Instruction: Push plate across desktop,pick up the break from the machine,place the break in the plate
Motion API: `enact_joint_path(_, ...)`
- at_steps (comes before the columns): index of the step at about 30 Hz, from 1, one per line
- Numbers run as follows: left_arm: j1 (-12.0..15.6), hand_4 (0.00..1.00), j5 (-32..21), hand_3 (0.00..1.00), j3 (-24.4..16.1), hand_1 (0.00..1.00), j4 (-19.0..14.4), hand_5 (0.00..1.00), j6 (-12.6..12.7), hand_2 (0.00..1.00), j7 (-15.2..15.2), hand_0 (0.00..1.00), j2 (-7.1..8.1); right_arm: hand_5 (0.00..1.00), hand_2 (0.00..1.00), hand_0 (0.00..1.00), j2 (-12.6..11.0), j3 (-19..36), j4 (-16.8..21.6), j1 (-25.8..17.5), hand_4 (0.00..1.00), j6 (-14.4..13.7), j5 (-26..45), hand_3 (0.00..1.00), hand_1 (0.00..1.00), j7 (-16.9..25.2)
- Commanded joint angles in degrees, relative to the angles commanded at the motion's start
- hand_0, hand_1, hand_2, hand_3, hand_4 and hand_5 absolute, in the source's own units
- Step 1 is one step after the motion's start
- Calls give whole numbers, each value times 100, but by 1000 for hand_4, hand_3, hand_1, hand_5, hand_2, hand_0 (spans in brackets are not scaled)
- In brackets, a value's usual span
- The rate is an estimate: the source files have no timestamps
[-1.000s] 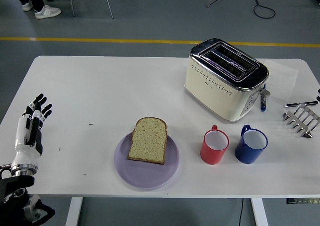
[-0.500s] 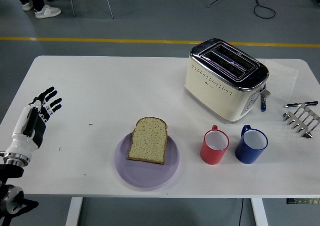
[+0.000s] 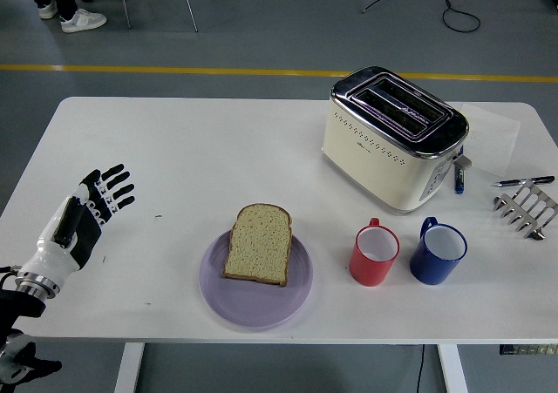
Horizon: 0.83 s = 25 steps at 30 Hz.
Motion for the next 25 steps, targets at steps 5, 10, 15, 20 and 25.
enact_joint_path(5, 22, 597, -43, 899, 12, 905, -9, 998, 5, 944, 8, 868, 25, 621, 779, 850, -7, 60, 17, -51, 523, 29, 12, 770, 783, -14)
enact_joint_path(10, 21, 598, -83, 897, -9, 905, -30, 998, 5, 942, 29, 869, 37, 610, 775, 849, -22, 76, 63, -62, 519, 79, 15, 767, 782, -37)
enact_joint_path(15, -10, 598, -112, 898, -56, 904, -85, 998, -69, 939, 101, 870, 41, 609, 775, 851, -39, 134, 70, -49, 520, 125, -27, 767, 782, -64)
enact_joint_path(20, 37, 599, -36, 903, -194, 905, -173, 998, -325, 939, 282, 877, 43, 609, 777, 852, -72, 154, 98, -52, 520, 238, -98, 768, 782, -130)
enact_joint_path(25, 31, 599, 134, 903, -304, 905, -310, 998, -757, 939, 505, 877, 47, 609, 777, 852, -163, 205, 116, -109, 520, 399, -501, 768, 782, -155)
